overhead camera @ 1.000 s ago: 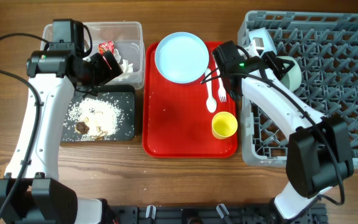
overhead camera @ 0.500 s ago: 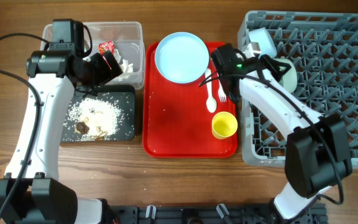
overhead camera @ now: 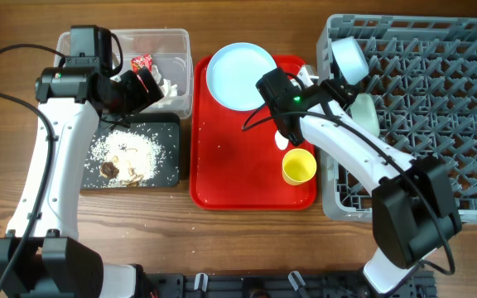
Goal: Sort waste into correct bins and load items into the dishwasher rack
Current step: 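Move the right gripper to the light-blue plate and grasp its rim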
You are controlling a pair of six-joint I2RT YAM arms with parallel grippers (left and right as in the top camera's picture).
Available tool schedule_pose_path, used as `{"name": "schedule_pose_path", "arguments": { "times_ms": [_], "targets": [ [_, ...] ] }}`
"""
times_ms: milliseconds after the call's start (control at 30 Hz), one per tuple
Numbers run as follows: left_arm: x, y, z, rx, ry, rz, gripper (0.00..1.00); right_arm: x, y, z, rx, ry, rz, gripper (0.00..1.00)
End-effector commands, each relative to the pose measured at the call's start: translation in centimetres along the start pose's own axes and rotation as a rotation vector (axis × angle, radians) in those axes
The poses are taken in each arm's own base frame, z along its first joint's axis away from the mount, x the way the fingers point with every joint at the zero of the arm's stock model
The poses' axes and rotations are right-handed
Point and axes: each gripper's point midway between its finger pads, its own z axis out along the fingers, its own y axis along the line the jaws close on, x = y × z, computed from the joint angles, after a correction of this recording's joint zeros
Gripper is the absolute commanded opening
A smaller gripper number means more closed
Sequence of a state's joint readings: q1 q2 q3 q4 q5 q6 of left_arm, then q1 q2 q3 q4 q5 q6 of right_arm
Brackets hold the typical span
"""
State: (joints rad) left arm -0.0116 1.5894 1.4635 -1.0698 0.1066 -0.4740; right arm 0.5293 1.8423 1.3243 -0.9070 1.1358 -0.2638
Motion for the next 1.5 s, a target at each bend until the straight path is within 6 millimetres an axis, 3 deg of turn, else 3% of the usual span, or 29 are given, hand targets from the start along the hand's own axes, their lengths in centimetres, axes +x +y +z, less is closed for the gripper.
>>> {"name": "schedule_pose_path", "arguments": {
  "times_ms": [0, 133, 333, 500, 600, 733, 900, 933, 1033, 1167, 1467],
  "targets": [
    [-0.4, -0.2, -0.5, 0.012, -0.015, -0.005, 1.0, -1.2, 2.0, -0.5, -0.146, -0.052, 0.025, 0.7],
    [-0.4, -0.2, -0.5, 0.012, -0.015, -0.005, 1.0, -2.7, 1.1, -2.1, -0.25, -0.128, 0.133, 0.82],
    [-0.4, -0.2, -0.5, 0.012, -0.015, -0.005, 1.0, -5.1, -2.8, -6.3, -0.425, -0.291, 0.365, 0.93],
    [-0.4, -0.2, -0.5, 0.012, -0.015, -0.005, 1.0, -7.7, -4.3, -12.2, -0.731, -0.497, 0.543, 0.92],
    [-0.4, -0.2, -0.5, 0.012, -0.015, -0.005, 1.0, -9.9, -3.4, -17.4, -1.036, -0.643, 0.594, 1.0],
    [-0.4, -0.2, -0.5, 0.012, -0.015, -0.005, 1.0, -11.1, -2.4, -21.5, -1.315, -0.687, 0.635, 1.0],
    [-0.4, -0.2, -0.5, 0.012, -0.015, -0.005, 1.0, -13.3, -1.9, -20.5, -1.358, -0.608, 0.791, 0.99],
    [-0.4, -0.2, -0.5, 0.012, -0.015, -0.005, 1.0, -13.9, -1.6, -19.6, -1.332, -0.571, 0.84, 0.95],
    [-0.4, -0.2, -0.5, 0.012, -0.015, -0.005, 1.0, -14.6, -0.1, -14.7, -1.179, -0.352, 1.065, 0.69],
    [-0.4, -0.2, -0.5, 0.012, -0.015, -0.005, 1.0, -15.3, 3.8, -10.6, -1.086, -0.149, 1.198, 0.66],
    [-0.4, -0.2, -0.5, 0.012, -0.015, -0.005, 1.0, -16.1, 13.8, -5.6, -1.075, 0.159, 1.231, 0.51]
  ]
}}
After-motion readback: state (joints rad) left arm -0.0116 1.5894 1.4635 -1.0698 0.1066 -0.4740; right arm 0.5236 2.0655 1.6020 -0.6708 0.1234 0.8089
